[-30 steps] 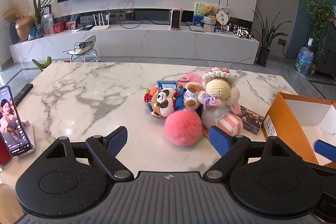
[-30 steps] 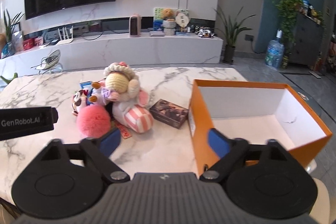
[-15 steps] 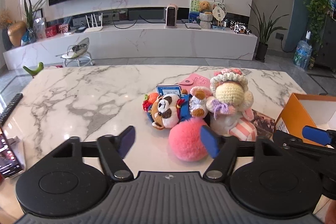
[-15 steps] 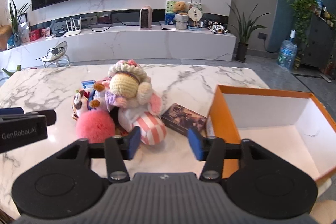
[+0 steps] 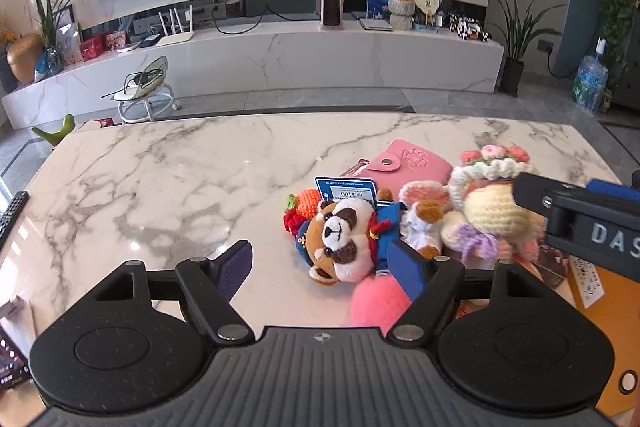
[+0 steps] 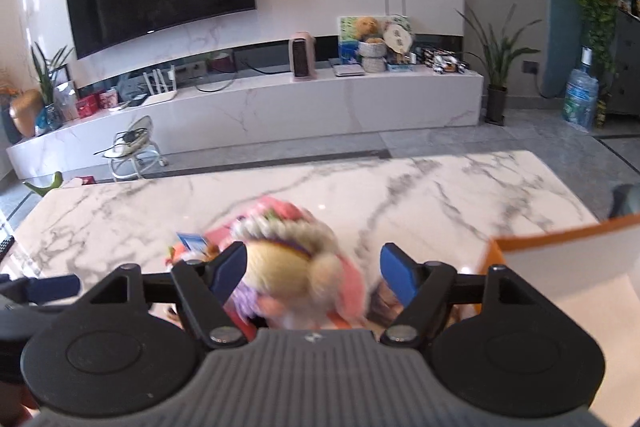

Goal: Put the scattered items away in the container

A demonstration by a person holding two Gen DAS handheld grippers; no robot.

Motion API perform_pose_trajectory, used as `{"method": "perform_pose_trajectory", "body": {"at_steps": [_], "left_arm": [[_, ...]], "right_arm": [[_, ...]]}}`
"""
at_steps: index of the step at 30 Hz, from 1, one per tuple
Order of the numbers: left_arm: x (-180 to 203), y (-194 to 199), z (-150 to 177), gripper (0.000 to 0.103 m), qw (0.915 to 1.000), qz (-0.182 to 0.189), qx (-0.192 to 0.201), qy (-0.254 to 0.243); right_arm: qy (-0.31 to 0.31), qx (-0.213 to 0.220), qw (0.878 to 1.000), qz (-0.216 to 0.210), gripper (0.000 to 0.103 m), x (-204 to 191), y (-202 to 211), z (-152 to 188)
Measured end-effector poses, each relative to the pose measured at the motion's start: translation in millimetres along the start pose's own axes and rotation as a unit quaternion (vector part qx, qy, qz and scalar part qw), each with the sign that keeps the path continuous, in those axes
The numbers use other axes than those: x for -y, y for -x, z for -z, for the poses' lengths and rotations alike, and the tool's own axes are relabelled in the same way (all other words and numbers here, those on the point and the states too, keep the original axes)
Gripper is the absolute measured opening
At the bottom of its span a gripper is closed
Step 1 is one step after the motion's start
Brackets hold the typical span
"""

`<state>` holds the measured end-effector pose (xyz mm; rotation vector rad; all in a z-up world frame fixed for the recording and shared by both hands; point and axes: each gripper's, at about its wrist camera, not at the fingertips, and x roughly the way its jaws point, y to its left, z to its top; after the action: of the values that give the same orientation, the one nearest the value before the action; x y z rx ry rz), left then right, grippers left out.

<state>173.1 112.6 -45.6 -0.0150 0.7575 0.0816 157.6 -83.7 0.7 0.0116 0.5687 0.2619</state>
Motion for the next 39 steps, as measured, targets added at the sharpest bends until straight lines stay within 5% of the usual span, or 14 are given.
{"method": "perform_pose_trajectory", "body": {"at_steps": [9, 18, 20, 26, 28, 39], "left_arm": [[2.1, -32.7, -3.6, 0.088, 0.9997, 0.011, -0.021, -0.012], [6.0, -36.8, -11.0, 0.088, 0.9976, 0.067, -0.019, -0.002], [10.6, -34.1, -13.3, 0.082, 0.9967, 0.080, -0.009, -0.011], [22.7, -40.4, -14.1, 0.056, 0.9950, 0.096, 0.003, -0.028], [22.9, -45.3, -13.7, 0.035, 0.9948, 0.097, 0.004, -0.030], [20.2, -52.7, -8.8, 0.011, 0.9941, 0.103, 0.005, -0.034]], "right_arm": [[0.001, -0.035, 0.999, -0.004, 0.075, -5.8, -45.0, -3.6], [0.004, -0.030, 1.000, 0.008, 0.052, 8.9, -41.2, -5.6], [-0.004, -0.028, 0.999, 0.019, 0.043, 16.2, -35.3, -8.7], [-0.001, -0.038, 0.999, 0.032, 0.044, 28.8, -31.7, -5.5], [0.001, -0.036, 0.999, 0.031, 0.044, 28.7, -29.9, -4.3], [0.000, -0.030, 0.999, 0.030, 0.044, 28.4, -30.7, -3.1]]}}
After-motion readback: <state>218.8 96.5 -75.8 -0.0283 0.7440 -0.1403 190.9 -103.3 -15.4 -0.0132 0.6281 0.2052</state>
